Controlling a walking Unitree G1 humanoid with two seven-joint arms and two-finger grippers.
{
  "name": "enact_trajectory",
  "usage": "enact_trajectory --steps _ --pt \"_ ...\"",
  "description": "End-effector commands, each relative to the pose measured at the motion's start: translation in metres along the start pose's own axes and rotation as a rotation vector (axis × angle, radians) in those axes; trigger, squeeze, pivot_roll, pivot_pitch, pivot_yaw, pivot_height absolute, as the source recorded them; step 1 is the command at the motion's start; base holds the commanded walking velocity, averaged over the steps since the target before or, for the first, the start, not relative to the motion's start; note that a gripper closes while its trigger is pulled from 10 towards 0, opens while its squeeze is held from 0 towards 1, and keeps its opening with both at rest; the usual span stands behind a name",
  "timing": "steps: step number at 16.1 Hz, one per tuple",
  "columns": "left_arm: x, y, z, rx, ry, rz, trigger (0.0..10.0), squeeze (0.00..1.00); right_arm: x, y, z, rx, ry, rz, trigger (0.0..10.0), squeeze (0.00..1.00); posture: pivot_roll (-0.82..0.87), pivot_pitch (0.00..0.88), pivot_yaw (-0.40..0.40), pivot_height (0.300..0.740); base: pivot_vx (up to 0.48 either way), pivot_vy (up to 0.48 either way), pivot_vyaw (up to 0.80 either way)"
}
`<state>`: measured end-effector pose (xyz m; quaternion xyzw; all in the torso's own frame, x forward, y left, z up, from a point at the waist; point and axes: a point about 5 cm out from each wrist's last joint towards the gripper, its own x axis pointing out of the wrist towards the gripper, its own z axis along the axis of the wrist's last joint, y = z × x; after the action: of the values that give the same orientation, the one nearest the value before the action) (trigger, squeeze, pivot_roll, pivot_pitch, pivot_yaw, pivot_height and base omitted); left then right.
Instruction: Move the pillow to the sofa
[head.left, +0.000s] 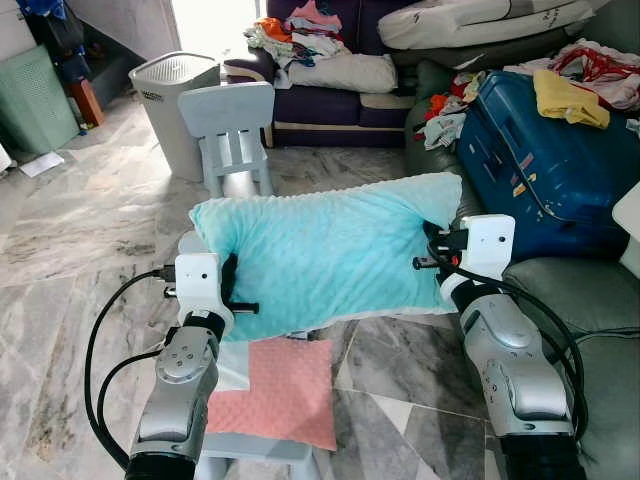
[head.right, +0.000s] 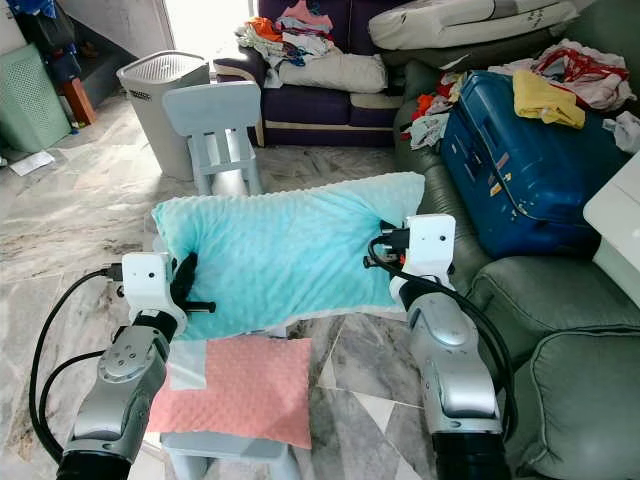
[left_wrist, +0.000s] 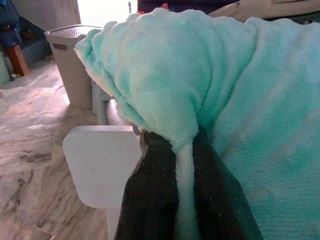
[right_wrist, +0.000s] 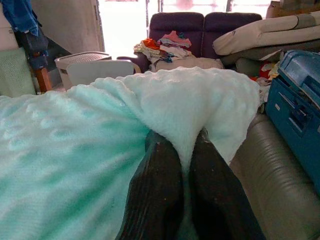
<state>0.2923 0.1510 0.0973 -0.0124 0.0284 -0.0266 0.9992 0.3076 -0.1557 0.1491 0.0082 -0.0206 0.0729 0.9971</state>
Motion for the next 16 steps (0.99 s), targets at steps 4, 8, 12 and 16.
enact_trajectory --steps 4,8,12,16 --pt "0.0032 -0.0021 0.0069 0.004 -0.02 -0.015 10.0 0.0 0.0002 0.0015 0.0097 0.005 -0.037 0.008 10.0 0.0 -0.15 0.0 -0.002 0.74 0.0 0.0 0.0" --pt "0.0035 -0.0021 0.0067 0.012 -0.018 -0.014 10.0 0.0 0.0004 0.0014 0.0095 0.008 -0.037 0.006 10.0 0.0 -0.15 0.0 0.0 0.74 -0.142 0.0 0.0" --pt "0.0038 -0.0023 0.0069 0.011 -0.018 -0.015 10.0 0.0 0.0005 0.0016 0.0097 0.01 -0.037 0.007 10.0 0.0 -0.15 0.0 -0.001 0.74 -0.332 0.0 0.0" --pt "0.0041 -0.0023 0.0065 0.011 -0.017 -0.013 10.0 0.0 0.0009 0.0019 0.0098 0.01 -0.038 0.007 10.0 0.0 -0.15 0.0 -0.001 0.74 -0.334 0.0 0.0"
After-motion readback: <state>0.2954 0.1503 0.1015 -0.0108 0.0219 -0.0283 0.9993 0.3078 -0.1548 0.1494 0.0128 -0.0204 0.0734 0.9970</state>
